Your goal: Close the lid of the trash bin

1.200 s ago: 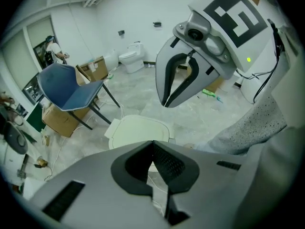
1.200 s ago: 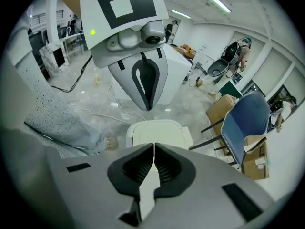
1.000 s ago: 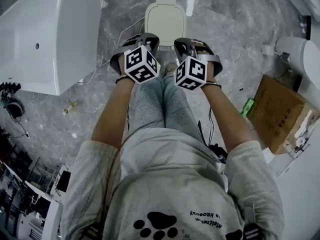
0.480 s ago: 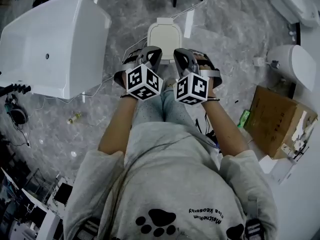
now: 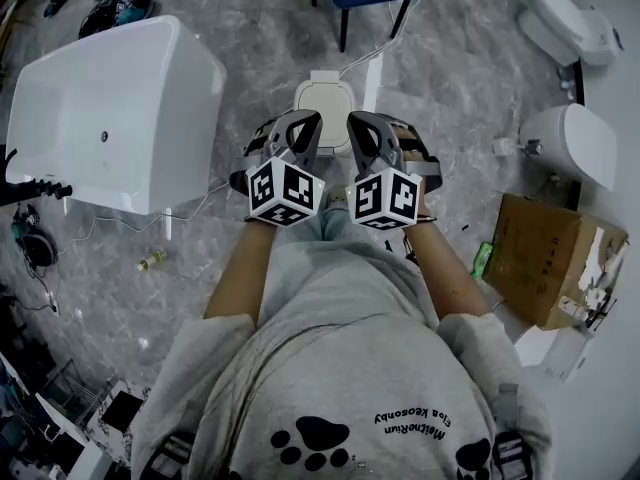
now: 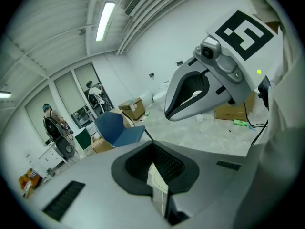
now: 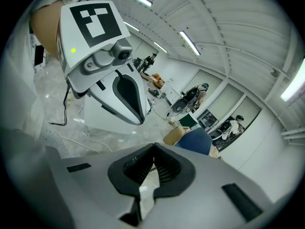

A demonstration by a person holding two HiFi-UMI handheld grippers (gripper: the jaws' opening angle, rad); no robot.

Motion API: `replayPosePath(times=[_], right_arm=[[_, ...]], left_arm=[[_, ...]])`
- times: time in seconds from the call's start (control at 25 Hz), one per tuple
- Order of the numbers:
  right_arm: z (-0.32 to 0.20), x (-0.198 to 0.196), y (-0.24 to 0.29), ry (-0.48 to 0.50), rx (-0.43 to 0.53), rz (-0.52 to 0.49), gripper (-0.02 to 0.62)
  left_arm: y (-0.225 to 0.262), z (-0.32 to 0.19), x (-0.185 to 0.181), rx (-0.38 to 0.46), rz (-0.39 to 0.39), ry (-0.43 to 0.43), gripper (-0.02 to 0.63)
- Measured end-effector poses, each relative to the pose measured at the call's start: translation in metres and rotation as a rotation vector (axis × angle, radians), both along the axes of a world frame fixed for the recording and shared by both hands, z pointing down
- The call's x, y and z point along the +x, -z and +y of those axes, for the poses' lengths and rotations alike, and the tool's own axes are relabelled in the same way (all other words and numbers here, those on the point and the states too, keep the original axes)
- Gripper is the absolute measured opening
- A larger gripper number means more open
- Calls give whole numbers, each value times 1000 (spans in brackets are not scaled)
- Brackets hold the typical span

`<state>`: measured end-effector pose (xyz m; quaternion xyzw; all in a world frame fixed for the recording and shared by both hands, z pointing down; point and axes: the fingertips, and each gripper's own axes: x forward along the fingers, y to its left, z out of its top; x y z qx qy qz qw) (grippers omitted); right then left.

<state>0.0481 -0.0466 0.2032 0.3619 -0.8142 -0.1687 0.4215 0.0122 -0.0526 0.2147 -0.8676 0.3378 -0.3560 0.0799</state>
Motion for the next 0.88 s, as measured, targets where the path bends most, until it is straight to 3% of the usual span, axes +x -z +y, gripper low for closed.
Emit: replayPosePath(times=[0.36, 0.68, 0.88], right_arm=[[15, 1, 65, -54, 88, -104, 32], [23, 15, 106, -151, 127, -291, 32], [26, 21, 120, -217, 89, -460, 32]], left_arm=[[64, 13, -7, 94, 69, 58, 20], [97, 24, -11, 111, 247, 161, 20], [122, 31, -15, 137, 351, 201, 20]])
